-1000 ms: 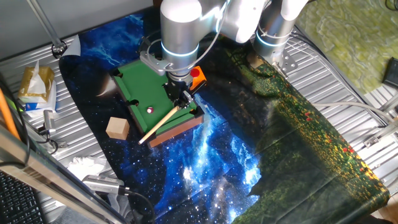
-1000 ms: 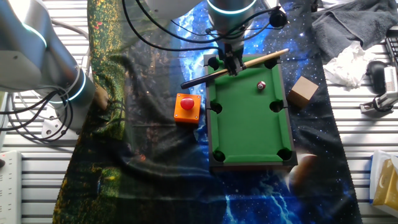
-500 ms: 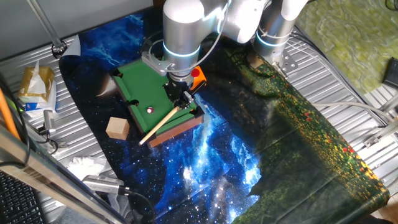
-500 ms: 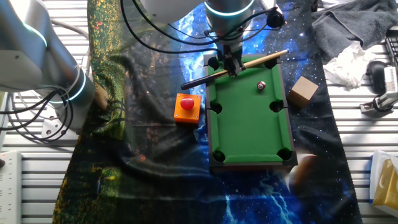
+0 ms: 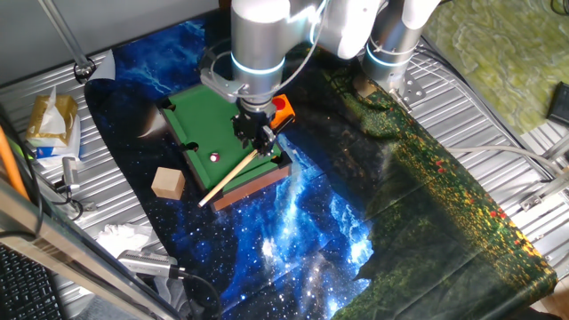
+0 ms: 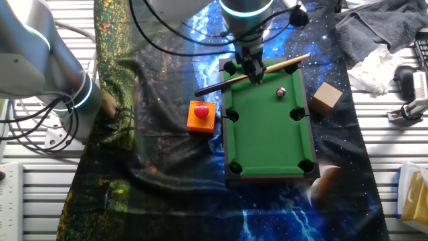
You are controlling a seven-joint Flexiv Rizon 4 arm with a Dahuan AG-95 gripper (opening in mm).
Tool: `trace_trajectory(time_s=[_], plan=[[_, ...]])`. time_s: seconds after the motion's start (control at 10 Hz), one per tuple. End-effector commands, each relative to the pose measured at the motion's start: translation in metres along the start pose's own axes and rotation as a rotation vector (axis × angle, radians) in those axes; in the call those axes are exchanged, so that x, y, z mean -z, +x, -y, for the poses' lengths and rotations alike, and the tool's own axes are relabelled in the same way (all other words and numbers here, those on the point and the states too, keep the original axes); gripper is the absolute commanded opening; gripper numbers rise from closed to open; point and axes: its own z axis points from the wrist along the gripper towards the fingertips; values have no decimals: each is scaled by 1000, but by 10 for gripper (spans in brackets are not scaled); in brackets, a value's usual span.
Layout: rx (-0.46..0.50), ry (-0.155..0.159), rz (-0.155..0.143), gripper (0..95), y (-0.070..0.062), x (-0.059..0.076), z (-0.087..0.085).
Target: Hit the pool ball
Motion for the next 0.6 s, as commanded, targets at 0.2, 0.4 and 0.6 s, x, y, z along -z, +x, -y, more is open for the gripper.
trace_trajectory(time_s=[0.2, 0.4, 0.6], plan=[[-12, 11, -13, 0, -4, 37, -3], [-1, 7, -20, 0, -4, 54, -5], [26, -1, -30, 0, -4, 62, -6]])
